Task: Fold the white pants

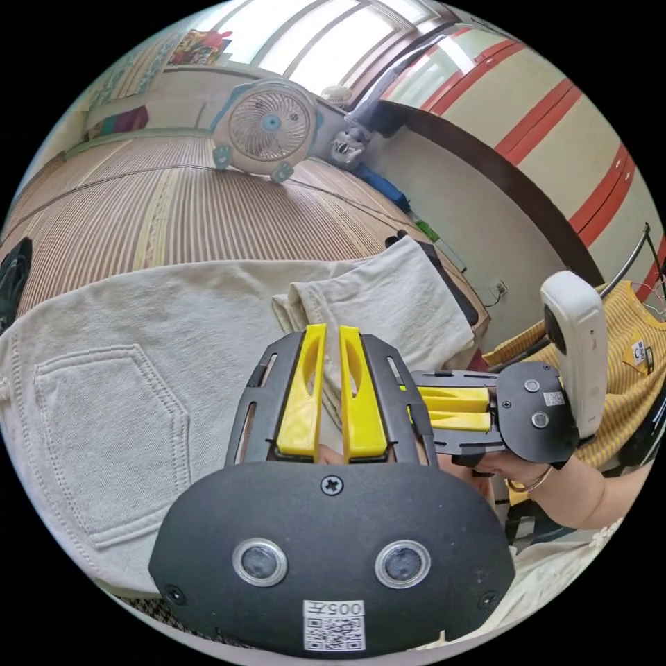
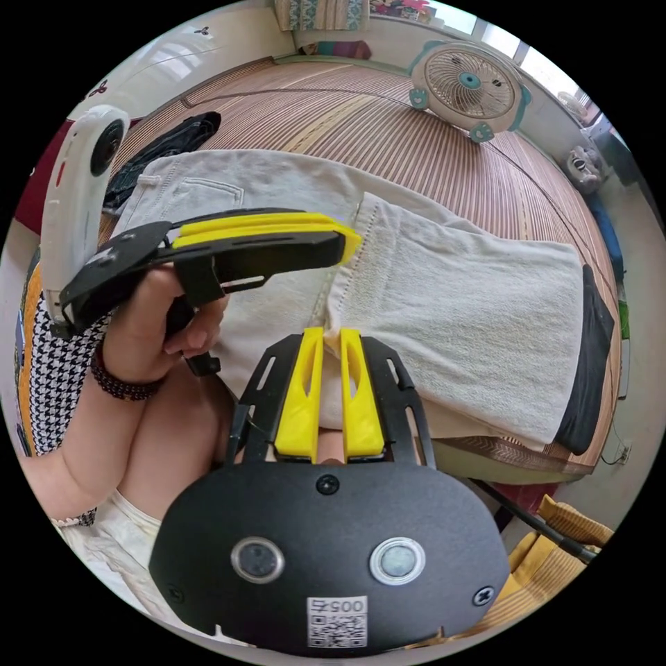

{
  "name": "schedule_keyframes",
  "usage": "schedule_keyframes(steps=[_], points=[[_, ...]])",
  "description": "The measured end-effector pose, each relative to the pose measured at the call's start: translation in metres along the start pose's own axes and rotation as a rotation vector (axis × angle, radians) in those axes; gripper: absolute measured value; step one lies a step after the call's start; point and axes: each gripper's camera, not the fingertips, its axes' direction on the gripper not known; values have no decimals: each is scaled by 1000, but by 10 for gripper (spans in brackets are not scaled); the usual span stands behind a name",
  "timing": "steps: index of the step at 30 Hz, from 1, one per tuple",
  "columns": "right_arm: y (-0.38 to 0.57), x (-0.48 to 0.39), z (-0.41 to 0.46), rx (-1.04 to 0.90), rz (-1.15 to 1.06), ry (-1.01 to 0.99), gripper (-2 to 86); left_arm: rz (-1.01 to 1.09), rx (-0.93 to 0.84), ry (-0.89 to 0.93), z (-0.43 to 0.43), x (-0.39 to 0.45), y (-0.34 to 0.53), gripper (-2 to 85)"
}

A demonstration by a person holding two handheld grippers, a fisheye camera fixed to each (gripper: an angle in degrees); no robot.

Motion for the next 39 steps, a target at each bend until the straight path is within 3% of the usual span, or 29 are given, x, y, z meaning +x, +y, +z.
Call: schedule_keyframes(steps=[4, 14, 18, 22, 31, 39], points=[[0, 5, 1, 1, 14, -32, 38, -5, -107, -89, 27, 5, -5, 14], [22, 14, -41, 125, -46, -95, 66, 24, -96, -152, 36, 19, 6, -6], [25, 79, -93, 327, 115, -15, 54, 21, -95, -144, 37, 21, 8, -6], [8, 126, -112, 404, 248, 107, 40, 25, -93, -148, 39, 24, 11, -6], [-23, 189, -15, 297, 323, 251, -12, 63, -107, -149, 49, 36, 17, -5], [3, 220, 17, 399, 371, 80, -16, 132, -109, -246, 61, 62, 22, -3]])
